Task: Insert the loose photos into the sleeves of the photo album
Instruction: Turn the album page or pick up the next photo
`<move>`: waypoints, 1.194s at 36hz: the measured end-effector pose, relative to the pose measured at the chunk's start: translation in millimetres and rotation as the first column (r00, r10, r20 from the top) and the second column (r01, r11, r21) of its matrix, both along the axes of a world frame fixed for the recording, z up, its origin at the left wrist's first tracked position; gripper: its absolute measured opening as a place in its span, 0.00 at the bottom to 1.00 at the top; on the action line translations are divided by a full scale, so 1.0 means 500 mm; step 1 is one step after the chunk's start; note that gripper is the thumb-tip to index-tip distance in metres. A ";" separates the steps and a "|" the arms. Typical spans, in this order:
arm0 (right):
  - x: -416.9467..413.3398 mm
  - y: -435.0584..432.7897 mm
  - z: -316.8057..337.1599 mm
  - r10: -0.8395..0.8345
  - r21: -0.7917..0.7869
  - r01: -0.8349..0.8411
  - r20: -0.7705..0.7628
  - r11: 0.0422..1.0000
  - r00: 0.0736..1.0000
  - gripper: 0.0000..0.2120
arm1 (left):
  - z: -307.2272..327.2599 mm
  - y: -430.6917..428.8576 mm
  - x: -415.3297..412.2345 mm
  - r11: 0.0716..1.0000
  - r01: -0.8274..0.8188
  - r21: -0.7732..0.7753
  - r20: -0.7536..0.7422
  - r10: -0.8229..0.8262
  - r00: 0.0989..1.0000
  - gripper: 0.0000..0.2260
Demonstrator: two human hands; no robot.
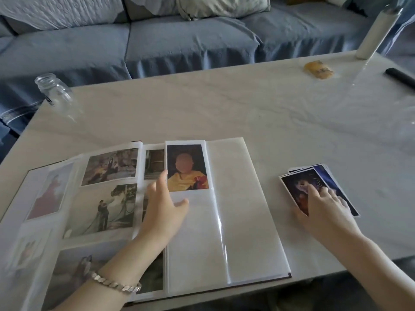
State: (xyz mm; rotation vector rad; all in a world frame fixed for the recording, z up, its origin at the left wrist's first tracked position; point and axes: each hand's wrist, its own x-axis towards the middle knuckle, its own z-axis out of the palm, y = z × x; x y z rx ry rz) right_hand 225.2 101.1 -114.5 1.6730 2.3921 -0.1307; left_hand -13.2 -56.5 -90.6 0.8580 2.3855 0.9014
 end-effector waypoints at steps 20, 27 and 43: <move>-0.019 -0.032 0.063 0.434 0.583 -0.053 -0.538 0.810 0.723 0.17 | 0.069 0.047 0.084 0.951 0.051 0.304 0.491 -0.202 0.847 0.05; -0.093 -0.108 0.068 0.728 0.560 -0.468 -0.483 0.683 0.486 0.16 | 0.105 0.048 0.110 0.930 -0.039 0.365 0.714 -0.252 0.653 0.16; -0.102 -0.097 0.090 -0.421 -0.581 -0.307 -0.786 0.754 0.454 0.03 | 0.057 -0.007 0.039 0.958 0.160 0.239 0.234 -0.217 0.948 0.14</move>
